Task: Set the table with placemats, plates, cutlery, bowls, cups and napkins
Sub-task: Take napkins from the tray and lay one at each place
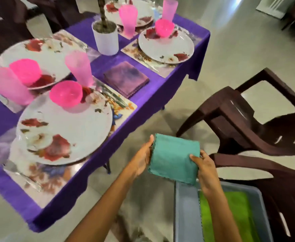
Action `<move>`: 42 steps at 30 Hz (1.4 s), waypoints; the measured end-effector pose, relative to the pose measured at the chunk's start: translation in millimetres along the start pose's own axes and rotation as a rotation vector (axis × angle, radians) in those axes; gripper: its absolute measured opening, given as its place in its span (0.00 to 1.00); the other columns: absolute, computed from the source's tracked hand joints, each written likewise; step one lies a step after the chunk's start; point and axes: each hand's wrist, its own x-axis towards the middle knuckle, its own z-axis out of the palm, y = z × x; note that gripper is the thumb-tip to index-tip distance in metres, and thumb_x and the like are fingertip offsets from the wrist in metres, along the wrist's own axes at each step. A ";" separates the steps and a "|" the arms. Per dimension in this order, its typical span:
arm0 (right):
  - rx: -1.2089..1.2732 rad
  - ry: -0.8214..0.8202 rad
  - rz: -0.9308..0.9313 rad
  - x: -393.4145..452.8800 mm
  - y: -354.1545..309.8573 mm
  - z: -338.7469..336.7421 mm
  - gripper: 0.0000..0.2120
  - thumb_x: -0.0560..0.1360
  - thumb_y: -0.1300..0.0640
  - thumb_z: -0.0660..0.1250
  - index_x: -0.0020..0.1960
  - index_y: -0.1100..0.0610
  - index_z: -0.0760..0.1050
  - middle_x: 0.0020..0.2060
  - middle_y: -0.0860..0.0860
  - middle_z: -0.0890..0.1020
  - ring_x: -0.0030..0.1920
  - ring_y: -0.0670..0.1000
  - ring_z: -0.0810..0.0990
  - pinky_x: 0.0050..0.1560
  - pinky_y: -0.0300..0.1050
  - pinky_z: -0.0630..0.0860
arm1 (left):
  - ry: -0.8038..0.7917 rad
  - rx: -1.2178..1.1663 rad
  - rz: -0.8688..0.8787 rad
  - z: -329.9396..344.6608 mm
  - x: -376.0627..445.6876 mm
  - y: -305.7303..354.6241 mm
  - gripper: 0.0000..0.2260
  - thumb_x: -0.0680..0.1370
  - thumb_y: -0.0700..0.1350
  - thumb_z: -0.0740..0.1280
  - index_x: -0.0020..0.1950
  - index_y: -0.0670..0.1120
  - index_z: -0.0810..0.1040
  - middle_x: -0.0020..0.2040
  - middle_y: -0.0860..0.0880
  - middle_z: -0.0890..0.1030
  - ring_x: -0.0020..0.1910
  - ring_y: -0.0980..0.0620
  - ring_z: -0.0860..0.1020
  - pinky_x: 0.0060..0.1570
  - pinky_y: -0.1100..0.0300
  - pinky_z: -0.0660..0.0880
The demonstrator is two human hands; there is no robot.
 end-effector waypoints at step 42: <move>-0.874 0.028 -0.561 687.0 -417.1 51.3 0.09 0.81 0.52 0.57 0.54 0.52 0.74 0.43 0.44 0.78 0.44 0.48 0.77 0.42 0.43 0.69 | 0.670 0.324 0.372 165.4 548.3 414.6 0.06 0.74 0.46 0.71 0.45 0.48 0.76 0.40 0.48 0.82 0.39 0.47 0.81 0.42 0.47 0.80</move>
